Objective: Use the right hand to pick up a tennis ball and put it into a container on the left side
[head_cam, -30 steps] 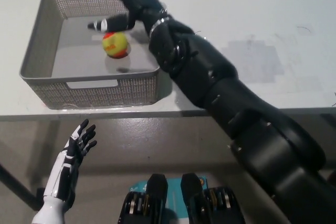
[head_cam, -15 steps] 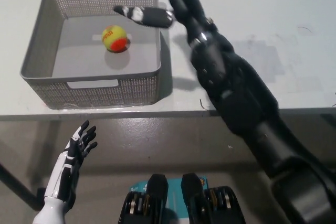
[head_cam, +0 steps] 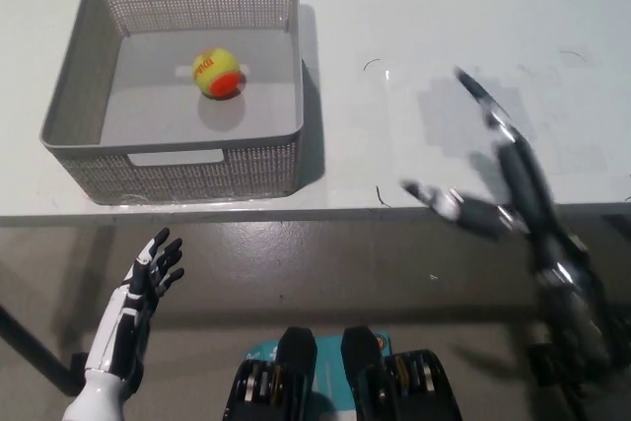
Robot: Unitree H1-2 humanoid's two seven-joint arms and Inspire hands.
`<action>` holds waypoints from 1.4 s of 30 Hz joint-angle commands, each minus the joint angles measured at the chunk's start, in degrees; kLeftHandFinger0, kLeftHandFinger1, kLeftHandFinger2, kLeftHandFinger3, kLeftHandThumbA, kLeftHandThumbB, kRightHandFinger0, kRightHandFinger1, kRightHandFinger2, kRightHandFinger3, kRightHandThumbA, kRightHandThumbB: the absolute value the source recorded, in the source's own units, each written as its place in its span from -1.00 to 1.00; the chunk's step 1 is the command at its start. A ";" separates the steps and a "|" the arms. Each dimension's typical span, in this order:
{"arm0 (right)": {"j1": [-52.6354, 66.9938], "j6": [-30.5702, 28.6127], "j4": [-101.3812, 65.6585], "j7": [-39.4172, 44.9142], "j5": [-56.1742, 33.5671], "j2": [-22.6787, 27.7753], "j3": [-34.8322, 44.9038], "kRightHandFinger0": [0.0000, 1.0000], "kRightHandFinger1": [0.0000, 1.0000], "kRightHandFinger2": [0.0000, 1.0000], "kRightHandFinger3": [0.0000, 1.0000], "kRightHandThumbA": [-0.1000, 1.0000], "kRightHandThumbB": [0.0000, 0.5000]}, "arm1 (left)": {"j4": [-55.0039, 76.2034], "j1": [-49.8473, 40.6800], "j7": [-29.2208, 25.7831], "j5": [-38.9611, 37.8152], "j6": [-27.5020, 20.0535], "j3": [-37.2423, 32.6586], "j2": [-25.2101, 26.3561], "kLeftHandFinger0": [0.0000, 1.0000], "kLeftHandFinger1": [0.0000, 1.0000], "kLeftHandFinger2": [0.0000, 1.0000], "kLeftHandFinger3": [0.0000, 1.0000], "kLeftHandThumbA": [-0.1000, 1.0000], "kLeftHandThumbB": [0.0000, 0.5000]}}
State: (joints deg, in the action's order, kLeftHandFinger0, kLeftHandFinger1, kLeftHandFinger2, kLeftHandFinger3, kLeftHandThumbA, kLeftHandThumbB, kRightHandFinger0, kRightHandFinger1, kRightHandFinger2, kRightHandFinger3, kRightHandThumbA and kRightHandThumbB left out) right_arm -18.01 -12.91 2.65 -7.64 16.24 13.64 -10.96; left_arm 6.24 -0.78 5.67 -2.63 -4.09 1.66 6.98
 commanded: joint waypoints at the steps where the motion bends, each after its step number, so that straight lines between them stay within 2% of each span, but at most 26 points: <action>1: 7.60 -8.30 -6.77 5.12 -12.40 2.95 2.51 1.00 1.00 1.00 1.00 1.00 0.26 | 1.78 0.13 1.17 0.55 -0.73 -0.58 1.56 1.00 1.00 1.00 1.00 1.00 -1.00; 8: 13.49 -8.92 -3.94 8.69 -17.42 1.64 1.92 1.00 1.00 1.00 1.00 1.00 0.37 | 1.23 0.13 1.31 -0.01 -1.53 -0.58 1.71 1.00 1.00 1.00 1.00 1.00 -1.00; 10: 14.25 -9.20 -3.41 9.68 -18.63 1.18 1.89 1.00 1.00 1.00 1.00 1.00 0.27 | 1.12 0.19 1.19 0.11 -1.73 -0.59 1.69 1.00 1.00 1.00 1.00 1.00 -1.00; 12: 15.42 -8.31 -2.93 10.50 -19.07 0.58 1.83 1.00 1.00 1.00 1.00 1.00 0.30 | 0.94 0.19 1.29 -0.22 -1.95 -0.58 1.73 1.00 1.00 1.00 1.00 1.00 -1.00; 15: 16.22 -8.25 -2.21 11.63 -19.15 0.07 1.68 1.00 1.00 1.00 1.00 1.00 0.22 | 0.97 0.13 1.37 -0.23 -1.95 -0.72 1.81 1.00 1.00 1.00 1.00 1.00 -1.00; 22: 15.96 -7.90 -1.21 12.83 -18.37 -0.77 2.06 1.00 1.00 1.00 1.00 1.00 0.25 | 0.98 0.12 1.37 -0.39 -1.64 -0.72 1.82 1.00 1.00 1.00 1.00 1.00 -0.98; 24: 15.88 -7.82 -1.16 12.98 -18.31 -0.98 2.17 1.00 1.00 1.00 1.00 1.00 0.27 | 0.80 0.17 1.21 -0.15 -1.73 -0.68 1.77 1.00 1.00 1.00 1.00 1.00 -0.98; 25: 15.74 -6.83 -1.59 13.49 -19.32 -1.26 2.11 1.00 1.00 1.00 1.00 1.00 0.38 | 0.52 0.24 1.16 -0.47 -1.89 -0.53 1.59 1.00 1.00 1.00 1.00 1.00 -1.00; 33: 15.53 -6.39 -1.22 16.31 -21.78 -2.08 1.93 1.00 1.00 1.00 1.00 1.00 0.40 | 0.43 0.19 1.29 0.05 -2.18 -0.56 1.76 1.00 1.00 1.00 1.00 1.00 -1.00; 42: 15.14 -5.05 -0.39 17.49 -23.15 -2.58 2.49 1.00 1.00 1.00 1.00 1.00 0.14 | 0.62 0.13 1.35 0.13 -1.63 -0.55 1.81 1.00 1.00 1.00 1.00 1.00 -1.00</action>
State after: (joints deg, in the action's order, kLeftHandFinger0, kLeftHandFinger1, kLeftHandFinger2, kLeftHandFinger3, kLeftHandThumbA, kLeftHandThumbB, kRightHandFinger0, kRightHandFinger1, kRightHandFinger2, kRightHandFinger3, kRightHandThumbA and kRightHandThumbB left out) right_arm -1.47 -17.88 2.25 8.10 -4.43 11.51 -9.53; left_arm 6.21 -0.90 6.52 -2.77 -4.19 1.23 7.98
